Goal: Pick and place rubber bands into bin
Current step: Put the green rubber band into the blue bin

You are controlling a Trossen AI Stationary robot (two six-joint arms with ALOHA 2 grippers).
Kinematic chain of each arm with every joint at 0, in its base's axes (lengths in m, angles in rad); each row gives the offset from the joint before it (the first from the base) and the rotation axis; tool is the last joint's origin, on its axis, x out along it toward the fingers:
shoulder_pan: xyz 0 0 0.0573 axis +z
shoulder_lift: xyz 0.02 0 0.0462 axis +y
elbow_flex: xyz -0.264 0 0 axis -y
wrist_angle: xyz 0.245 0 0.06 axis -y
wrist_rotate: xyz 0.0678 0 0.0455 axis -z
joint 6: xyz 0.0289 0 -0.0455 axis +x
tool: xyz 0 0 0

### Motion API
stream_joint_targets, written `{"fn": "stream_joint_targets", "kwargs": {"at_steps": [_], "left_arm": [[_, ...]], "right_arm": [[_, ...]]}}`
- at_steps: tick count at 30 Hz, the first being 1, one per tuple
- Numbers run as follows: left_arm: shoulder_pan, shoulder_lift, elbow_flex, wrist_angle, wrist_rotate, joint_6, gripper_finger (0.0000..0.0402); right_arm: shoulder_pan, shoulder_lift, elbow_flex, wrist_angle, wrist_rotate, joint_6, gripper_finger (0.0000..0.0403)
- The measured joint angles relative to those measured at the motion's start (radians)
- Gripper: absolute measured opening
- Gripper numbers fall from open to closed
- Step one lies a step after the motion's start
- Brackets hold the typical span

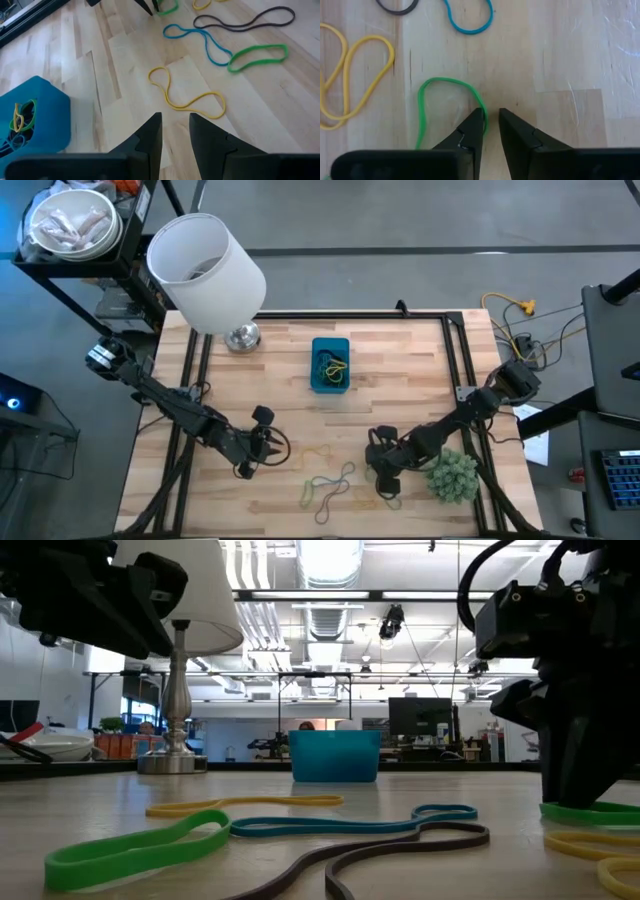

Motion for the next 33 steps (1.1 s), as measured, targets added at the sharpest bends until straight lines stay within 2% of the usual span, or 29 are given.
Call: {"fn": "stream_joint_targets", "kwargs": {"at_steps": [8, 13, 19, 27, 33], "left_arm": [[0.0, 0.0, 0.0, 0.0, 0.0, 0.0, 0.0082], [0.001, 0.0, 0.0, 0.0, 0.0, -0.001, 0.0082], [0.001, 0.0, 0.0, 0.0, 0.0, -0.001, 0.0082], [0.001, 0.0, 0.0, -0.001, 0.0, -0.001, 0.0082], [0.001, 0.0, -0.001, 0.0, 0.0, -0.001, 0.0082]], "right_arm": [[0.035, 0.002, -0.001, 0.008, 0.01, 0.0, 0.0013], [0.04, 0.003, 0.006, 0.005, 0.036, -0.012, 0.0009], [0.043, 0.007, 0.044, -0.017, 0.084, -0.122, 0.0008], [0.043, -0.006, 0.104, -0.03, 0.186, -0.263, 0.0008], [0.043, -0.009, 0.166, -0.065, 0.313, -0.396, 0.0008]]}}
